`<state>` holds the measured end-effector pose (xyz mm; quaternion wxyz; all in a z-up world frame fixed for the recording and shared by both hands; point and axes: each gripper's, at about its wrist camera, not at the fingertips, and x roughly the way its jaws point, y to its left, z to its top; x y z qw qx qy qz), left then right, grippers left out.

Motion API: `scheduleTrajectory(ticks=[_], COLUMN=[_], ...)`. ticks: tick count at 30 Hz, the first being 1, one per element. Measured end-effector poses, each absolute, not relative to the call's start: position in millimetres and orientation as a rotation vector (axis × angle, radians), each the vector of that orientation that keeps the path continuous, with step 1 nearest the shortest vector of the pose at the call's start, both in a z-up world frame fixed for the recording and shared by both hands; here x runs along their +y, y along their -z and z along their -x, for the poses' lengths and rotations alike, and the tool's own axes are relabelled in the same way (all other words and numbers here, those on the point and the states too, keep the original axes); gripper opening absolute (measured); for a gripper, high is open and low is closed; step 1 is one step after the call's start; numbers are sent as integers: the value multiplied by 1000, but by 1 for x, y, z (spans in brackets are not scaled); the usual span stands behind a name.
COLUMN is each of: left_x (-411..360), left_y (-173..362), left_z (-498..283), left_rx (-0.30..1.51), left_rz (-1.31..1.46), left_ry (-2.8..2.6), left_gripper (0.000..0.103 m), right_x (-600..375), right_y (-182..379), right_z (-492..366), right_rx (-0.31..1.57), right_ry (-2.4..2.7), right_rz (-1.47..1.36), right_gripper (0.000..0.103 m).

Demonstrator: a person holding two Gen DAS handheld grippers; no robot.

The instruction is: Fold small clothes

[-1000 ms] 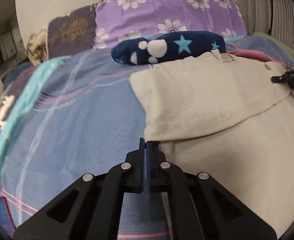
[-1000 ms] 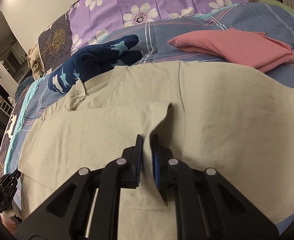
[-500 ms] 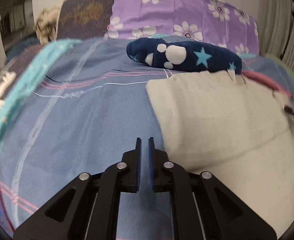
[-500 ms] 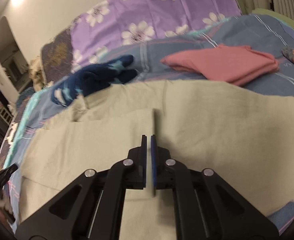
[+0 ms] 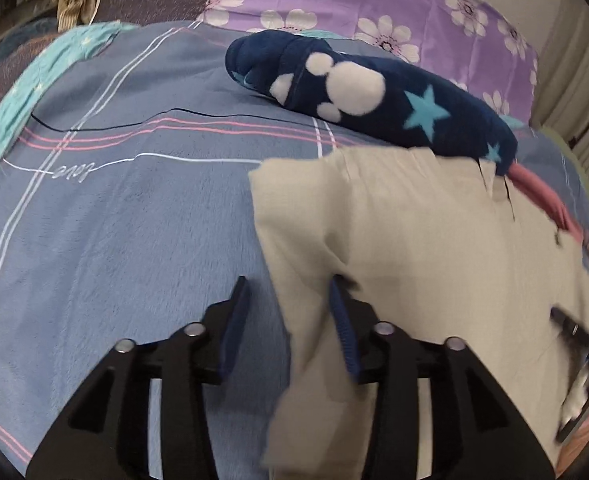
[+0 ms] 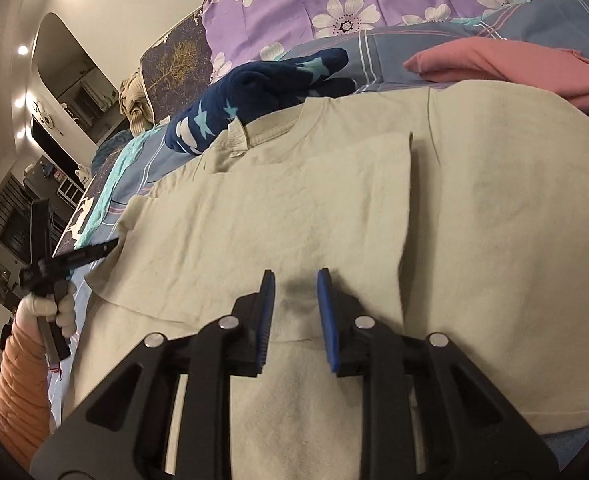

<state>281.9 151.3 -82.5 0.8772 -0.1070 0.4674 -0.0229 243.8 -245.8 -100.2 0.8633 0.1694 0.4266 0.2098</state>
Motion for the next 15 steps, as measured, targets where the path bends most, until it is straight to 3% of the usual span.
scheduleTrajectory(ticks=[2,3,4,9,15], left_x=[158,159,158,137,147], left_y=[82,80,77,49,71], left_z=[-293,-296,-297,-272,-272], left_rx=[970,962,947,824,810], left_rz=[300,331,348,102,-186], left_ry=[50,59,82,-23,-264], left_gripper=[51,43,2,2,2], right_x=[-246,-247,-250,-253,-253], right_y=[100,100,100,101,101], right_z=[-244,-245,-244,-247,-248], right_rx=[893,894,894,895,894], right_ry=[-442,-444,-447,-453,-455], right_rz=[-356,-360,-366,-375,-377], right_gripper=[23,23,22,23,23])
